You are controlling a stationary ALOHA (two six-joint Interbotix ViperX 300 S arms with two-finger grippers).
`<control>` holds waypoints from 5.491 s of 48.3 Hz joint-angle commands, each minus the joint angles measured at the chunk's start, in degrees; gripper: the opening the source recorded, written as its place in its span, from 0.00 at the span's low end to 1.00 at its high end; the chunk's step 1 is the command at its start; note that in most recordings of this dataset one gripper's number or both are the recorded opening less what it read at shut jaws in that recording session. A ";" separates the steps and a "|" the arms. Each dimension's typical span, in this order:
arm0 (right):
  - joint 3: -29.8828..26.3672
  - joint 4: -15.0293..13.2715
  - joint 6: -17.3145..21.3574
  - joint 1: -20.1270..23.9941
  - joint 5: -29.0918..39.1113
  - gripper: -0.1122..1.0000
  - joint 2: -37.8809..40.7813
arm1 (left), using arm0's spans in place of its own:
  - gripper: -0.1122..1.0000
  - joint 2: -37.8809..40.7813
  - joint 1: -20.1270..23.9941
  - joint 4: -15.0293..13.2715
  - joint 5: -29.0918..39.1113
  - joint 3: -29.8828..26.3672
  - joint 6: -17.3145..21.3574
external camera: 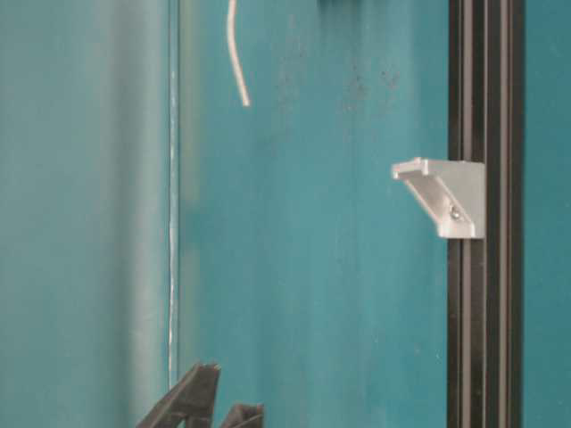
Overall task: Insert the wire into the hole on the right side and pull it with the left arm.
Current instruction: 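Lift the wire and carry it down toward the white bracket, then push the wire tip through the bracket hole with the right gripper, then move the left gripper right and grasp the wire tip past the bracket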
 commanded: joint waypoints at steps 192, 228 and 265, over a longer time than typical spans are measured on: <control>-14.94 21.53 -13.45 11.07 -17.14 0.12 25.93 | 0.92 15.91 -8.88 -0.18 -10.02 -11.51 -4.04; -17.14 18.81 -13.54 9.14 -15.47 0.12 26.02 | 0.91 15.91 -8.70 -0.26 -5.71 -13.18 -6.33; -16.96 18.63 -13.62 9.05 -15.38 0.12 26.02 | 0.91 15.82 -7.03 -0.44 0.35 -15.21 -13.45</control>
